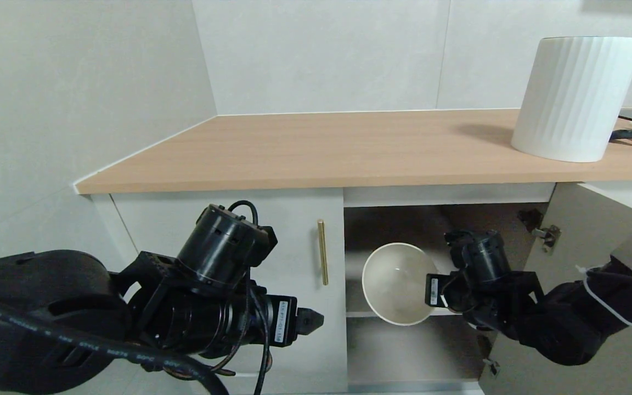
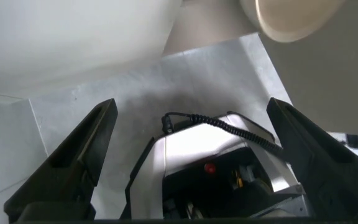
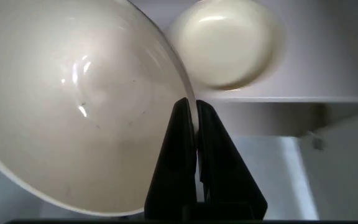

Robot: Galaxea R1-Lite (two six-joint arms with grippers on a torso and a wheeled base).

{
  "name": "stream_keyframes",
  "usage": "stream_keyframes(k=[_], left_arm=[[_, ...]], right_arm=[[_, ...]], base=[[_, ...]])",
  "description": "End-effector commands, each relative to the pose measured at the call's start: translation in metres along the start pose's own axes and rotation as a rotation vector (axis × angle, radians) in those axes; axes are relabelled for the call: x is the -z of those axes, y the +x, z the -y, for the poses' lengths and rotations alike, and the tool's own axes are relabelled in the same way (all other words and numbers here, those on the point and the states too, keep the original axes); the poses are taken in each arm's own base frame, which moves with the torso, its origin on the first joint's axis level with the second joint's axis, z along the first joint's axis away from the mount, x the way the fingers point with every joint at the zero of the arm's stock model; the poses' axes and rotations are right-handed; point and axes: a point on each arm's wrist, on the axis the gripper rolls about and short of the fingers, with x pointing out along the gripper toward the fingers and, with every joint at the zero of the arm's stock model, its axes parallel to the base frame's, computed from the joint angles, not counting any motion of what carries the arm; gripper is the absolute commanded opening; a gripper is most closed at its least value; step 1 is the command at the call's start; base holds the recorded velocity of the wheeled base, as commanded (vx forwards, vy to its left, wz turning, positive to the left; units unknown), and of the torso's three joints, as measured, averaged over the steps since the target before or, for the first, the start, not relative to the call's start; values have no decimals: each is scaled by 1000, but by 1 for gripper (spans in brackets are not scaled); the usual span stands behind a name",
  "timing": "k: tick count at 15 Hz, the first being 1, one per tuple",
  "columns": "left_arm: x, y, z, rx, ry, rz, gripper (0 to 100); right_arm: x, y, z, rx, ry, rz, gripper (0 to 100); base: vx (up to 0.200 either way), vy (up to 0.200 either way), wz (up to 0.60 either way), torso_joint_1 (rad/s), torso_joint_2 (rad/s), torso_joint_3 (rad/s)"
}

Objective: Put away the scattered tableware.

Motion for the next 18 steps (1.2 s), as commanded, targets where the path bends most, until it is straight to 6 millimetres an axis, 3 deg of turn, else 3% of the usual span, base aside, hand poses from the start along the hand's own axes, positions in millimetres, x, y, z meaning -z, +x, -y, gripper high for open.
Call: stream_keyframes(k=[1,4,11,18], left_arm=[[0,-1,0,-1,0,2,100],[-1,-2,0,3,1,7,100],[0,-1,0,1,1,1,100],[1,0,0,0,1,-3,100]], right_arm=[[3,27,17,64,26,-25,0],[-5,45,27,96,55,-7,0],[-15,66,38,120,86,14,0],[-5,97,55,165,95,-18,0]], base=[[0,0,0,0,0,0],[0,0,0,0,0,0],[0,0,0,0,0,0],[0,0,0,0,0,0]])
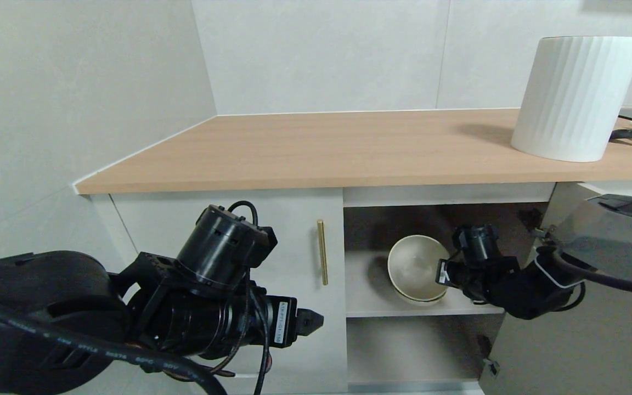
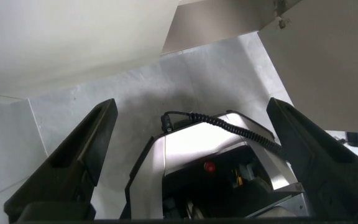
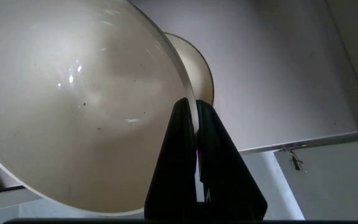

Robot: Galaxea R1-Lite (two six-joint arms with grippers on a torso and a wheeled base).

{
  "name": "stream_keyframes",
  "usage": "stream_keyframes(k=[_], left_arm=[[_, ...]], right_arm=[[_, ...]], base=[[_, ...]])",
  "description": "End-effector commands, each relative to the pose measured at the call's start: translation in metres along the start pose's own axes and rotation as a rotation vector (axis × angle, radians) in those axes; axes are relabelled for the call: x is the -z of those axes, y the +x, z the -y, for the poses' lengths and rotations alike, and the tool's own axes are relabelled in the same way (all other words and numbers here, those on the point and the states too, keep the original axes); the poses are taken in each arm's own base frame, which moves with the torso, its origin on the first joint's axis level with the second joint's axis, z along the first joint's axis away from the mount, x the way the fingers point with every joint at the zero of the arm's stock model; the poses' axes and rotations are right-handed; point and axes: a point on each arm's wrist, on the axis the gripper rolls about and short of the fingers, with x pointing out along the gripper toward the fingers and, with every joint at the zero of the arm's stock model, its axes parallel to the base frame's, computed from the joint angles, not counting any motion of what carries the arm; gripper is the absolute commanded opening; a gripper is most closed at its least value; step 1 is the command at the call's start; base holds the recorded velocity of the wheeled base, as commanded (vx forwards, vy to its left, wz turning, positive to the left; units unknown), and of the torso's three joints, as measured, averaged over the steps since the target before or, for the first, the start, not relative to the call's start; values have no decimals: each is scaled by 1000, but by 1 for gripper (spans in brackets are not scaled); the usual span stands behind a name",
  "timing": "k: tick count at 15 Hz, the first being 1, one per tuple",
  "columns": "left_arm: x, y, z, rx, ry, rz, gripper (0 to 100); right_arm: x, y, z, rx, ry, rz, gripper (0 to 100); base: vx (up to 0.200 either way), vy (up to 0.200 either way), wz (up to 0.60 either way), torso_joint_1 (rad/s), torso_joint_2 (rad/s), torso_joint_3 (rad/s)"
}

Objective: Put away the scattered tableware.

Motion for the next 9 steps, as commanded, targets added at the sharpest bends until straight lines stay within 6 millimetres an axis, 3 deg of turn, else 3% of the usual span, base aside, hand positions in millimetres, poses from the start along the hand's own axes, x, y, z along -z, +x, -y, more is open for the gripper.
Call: stream_keyframes(k=[1,9], left_arm=[[0,1,0,-3,-2,-2,100],[1,1,0,-2,-1,-4,100]], right_arm=[[7,9,3,15,-5,-20,0],[7,18,11,36,5,-22,0]], base=[[0,0,0,0,0,0],[0,0,0,0,0,0]])
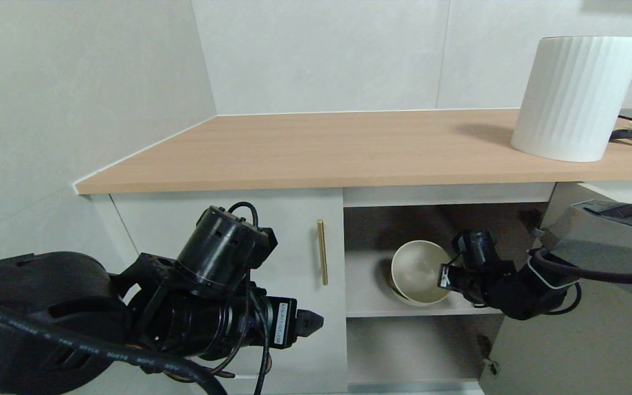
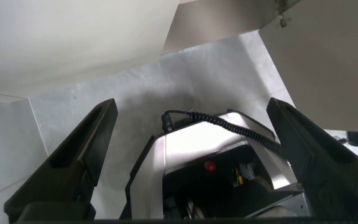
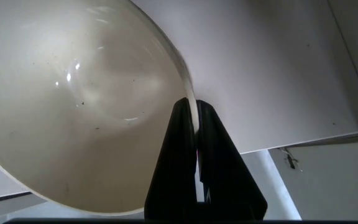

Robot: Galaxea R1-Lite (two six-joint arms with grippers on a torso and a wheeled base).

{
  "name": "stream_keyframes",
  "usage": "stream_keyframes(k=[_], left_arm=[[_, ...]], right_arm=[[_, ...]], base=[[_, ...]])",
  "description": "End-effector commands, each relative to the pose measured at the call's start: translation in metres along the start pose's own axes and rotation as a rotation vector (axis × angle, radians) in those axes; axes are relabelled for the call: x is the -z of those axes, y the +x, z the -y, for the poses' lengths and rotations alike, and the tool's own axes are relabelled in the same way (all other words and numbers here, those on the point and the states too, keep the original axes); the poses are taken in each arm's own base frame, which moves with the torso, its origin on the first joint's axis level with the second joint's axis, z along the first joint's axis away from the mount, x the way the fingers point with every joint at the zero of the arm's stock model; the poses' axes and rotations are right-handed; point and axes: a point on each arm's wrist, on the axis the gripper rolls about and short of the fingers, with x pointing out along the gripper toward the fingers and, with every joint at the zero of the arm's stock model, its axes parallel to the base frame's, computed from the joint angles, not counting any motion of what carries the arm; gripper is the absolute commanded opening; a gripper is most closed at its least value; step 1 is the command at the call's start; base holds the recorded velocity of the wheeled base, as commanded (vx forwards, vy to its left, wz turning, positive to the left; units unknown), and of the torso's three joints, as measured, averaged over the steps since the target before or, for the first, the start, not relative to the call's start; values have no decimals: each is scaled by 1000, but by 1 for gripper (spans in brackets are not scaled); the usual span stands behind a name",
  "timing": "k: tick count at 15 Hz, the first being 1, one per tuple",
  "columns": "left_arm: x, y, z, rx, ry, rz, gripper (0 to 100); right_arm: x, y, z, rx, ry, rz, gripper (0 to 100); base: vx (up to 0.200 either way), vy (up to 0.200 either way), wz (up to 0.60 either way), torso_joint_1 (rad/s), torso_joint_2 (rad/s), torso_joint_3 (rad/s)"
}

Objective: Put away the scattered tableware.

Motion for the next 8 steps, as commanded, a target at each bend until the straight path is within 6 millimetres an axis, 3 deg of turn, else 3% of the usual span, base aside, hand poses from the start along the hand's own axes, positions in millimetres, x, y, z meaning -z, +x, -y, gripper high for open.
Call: stream_keyframes(k=[1,7,8], left_arm=[[0,0,0,-1,0,-1,100],[0,0,0,0,0,1,100],[0,0,0,0,0,1,100]], right_arm=[[1,1,1,2,2,-1,0],[-1,2,0,-2,0,2,0],[-1,2,0,-3,0,1,100]], base=[[0,0,0,0,0,0],[0,0,0,0,0,0],[0,0,0,0,0,0]])
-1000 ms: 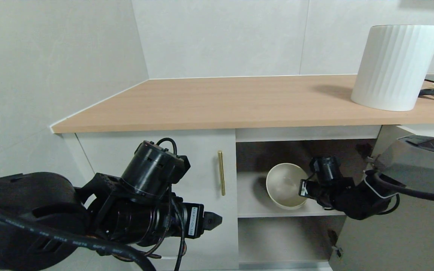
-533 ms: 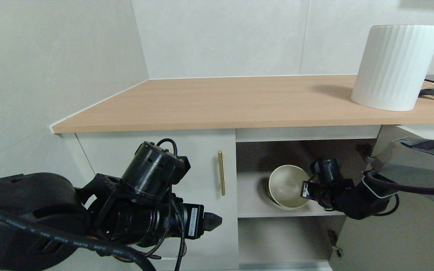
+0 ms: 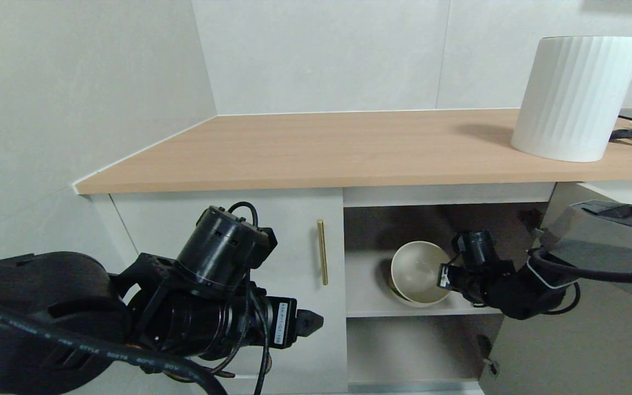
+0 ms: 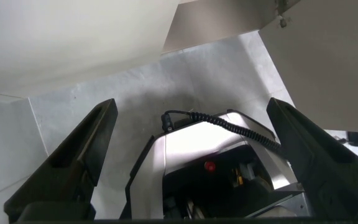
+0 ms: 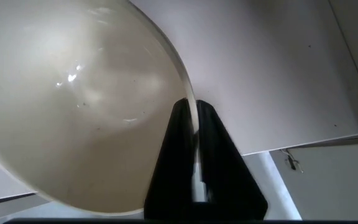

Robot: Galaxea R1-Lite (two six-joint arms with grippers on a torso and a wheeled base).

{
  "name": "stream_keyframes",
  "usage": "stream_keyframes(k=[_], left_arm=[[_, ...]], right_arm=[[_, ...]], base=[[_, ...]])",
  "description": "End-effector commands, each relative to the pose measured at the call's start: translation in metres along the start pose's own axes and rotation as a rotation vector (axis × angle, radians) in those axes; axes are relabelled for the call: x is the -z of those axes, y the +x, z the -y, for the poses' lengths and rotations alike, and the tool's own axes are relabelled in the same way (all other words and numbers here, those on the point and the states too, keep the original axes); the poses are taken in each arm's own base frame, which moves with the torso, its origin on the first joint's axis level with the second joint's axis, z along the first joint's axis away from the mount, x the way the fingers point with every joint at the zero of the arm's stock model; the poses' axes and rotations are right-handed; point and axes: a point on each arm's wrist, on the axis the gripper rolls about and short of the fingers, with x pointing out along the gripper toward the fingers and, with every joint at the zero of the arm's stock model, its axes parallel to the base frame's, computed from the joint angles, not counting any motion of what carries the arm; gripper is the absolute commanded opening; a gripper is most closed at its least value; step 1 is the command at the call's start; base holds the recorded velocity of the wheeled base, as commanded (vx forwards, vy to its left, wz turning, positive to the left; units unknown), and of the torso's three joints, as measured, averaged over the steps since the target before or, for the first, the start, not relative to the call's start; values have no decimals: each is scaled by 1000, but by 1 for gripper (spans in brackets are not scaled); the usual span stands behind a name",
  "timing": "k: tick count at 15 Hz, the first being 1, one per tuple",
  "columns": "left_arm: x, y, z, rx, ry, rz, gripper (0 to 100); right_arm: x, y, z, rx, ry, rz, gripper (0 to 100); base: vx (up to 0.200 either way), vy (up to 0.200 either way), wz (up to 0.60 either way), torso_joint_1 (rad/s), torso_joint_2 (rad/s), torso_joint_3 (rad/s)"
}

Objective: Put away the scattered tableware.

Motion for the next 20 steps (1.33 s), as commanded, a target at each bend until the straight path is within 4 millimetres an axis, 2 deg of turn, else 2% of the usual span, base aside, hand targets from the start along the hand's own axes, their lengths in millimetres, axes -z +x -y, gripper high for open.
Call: stream_keyframes(k=[1,8,11,14,17,19,20], left_arm=[[0,0,0,-1,-1,0,100],[0,0,0,-1,-1,0,100],[-1,-4,0,4,-6,13,100],[-5,-17,-5,11,-31,52,100],[-4,-59,-30,7,-95,154,100],[4,-89,-37,22,-105,199,100],[8,-98,-39,29,-105,199,100]], right_arm=[[0,0,-1,-5,-1,-3,100],[1,-1,-3,-30,-4,-12,100],[-3,-14,-1,-43,-6,-12,100],[-9,-62,-3,-114,-70,-12,100],[-10,-135,16,-228,-182,-101,100],[-9,-171,28,-283,-219,-179,100],[-9,-186,34,-294,-221,-188,100]], base=[[0,0,0,0,0,0],[0,0,0,0,0,0],[0,0,0,0,0,0],[0,0,0,0,0,0],[0,0,0,0,0,0],[0,0,0,0,0,0],[0,0,0,0,0,0]])
